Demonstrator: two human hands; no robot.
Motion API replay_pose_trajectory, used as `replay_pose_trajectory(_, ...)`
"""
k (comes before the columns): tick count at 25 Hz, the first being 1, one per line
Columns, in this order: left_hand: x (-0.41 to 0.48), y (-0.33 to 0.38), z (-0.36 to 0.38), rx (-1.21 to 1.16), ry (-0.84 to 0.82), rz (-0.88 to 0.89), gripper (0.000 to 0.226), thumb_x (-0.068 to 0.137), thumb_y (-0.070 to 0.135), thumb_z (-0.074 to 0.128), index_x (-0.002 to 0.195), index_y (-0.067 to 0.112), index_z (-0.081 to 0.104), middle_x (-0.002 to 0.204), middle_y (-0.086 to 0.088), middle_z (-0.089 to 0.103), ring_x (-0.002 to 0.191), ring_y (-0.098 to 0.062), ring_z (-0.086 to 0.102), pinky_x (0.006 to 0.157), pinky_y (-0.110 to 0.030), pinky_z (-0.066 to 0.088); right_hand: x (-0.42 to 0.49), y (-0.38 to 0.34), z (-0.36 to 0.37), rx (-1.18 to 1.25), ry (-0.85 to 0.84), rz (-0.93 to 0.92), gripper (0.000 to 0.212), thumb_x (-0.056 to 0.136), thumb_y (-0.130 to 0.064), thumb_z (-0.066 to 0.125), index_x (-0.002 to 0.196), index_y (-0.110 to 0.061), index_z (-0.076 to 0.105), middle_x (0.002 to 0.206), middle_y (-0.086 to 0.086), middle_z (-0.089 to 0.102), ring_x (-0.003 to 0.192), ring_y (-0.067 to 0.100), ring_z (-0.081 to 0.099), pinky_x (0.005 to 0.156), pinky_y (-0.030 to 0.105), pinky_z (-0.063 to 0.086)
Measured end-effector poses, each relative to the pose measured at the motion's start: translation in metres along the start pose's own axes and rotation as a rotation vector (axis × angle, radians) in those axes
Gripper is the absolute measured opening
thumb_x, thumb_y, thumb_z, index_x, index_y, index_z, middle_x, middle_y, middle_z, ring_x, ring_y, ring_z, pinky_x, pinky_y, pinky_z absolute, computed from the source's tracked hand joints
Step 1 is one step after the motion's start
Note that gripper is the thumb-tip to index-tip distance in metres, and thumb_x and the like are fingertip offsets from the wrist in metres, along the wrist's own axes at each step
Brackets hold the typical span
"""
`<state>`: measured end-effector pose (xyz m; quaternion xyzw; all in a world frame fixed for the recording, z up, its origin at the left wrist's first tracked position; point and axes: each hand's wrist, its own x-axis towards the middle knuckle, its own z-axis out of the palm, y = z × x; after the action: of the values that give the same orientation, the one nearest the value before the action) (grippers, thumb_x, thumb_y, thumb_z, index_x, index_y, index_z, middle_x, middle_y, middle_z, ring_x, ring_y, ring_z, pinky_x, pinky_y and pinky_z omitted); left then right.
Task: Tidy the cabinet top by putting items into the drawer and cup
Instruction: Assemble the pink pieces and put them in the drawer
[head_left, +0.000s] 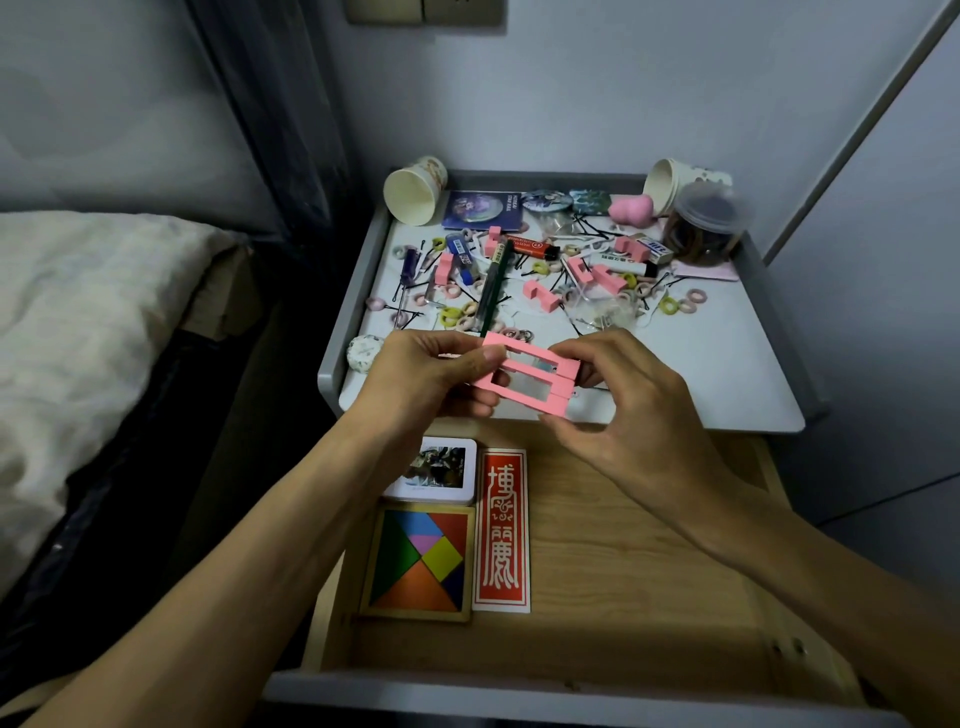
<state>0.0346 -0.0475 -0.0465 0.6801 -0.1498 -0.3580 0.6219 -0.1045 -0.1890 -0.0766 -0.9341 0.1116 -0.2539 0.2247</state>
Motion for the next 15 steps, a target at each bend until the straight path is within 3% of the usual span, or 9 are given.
replay_pose_trajectory(5,-0.004,-0.003,-0.007,0.086,-0.016,-0.011,0.015,0.09,0.01,0.065,0.093,-0.003,0.07,0.085,-0.02,0.074,0.053,-0.015,0.063,0.054,-0.022,0.057,-0.003,-0.007,0.002,-0.029,-0.021,-0.005,0.055,0.072,-0.026,0.084,0.119,-0.006,0.064,0.107,0.003,0.064,0.091,0.003,0.054,0.077,0.009,0.042)
replay_pose_trajectory(10,-0.013,0.0,-0.033,0.296,-0.168,-0.093,0.026,0.092,0.026,0.065,0.096,0.002,0.072,0.084,-0.016,0.075,0.059,-0.021,0.069,0.055,-0.025,0.057,-0.014,-0.016,0.004,0.106,-0.144,0.021,0.053,0.069,-0.025,0.085,0.117,-0.012,0.065,0.102,-0.006,0.061,0.083,0.002,0.057,0.074,0.011,0.051)
replay_pose_trajectory(12,-0.012,-0.009,-0.043,0.692,-0.041,-0.115,0.042,0.092,0.045,0.061,0.098,0.005,0.07,0.09,-0.013,0.075,0.072,-0.027,0.071,0.063,-0.03,0.058,-0.026,-0.014,0.008,0.132,-0.232,0.035,0.054,0.069,-0.027,0.084,0.117,-0.014,0.065,0.103,-0.009,0.061,0.089,0.002,0.058,0.079,0.013,0.051)
replay_pose_trajectory(14,-0.008,-0.026,-0.05,1.389,0.183,-0.125,0.054,0.092,0.057,0.054,0.112,0.008,0.063,0.109,-0.013,0.068,0.096,-0.032,0.066,0.075,-0.035,0.053,-0.044,-0.012,0.021,0.142,-0.37,0.071,0.055,0.07,-0.032,0.082,0.12,-0.02,0.063,0.103,-0.014,0.058,0.092,0.001,0.056,0.081,0.016,0.051)
replay_pose_trajectory(15,-0.008,-0.036,-0.052,1.616,0.225,-0.134,0.051,0.094,0.054,0.052,0.12,0.01,0.059,0.116,-0.012,0.064,0.104,-0.032,0.063,0.075,-0.035,0.048,-0.054,-0.013,0.032,0.138,-0.449,0.082,0.054,0.071,-0.034,0.082,0.12,-0.023,0.063,0.103,-0.018,0.055,0.092,-0.001,0.055,0.08,0.015,0.049)
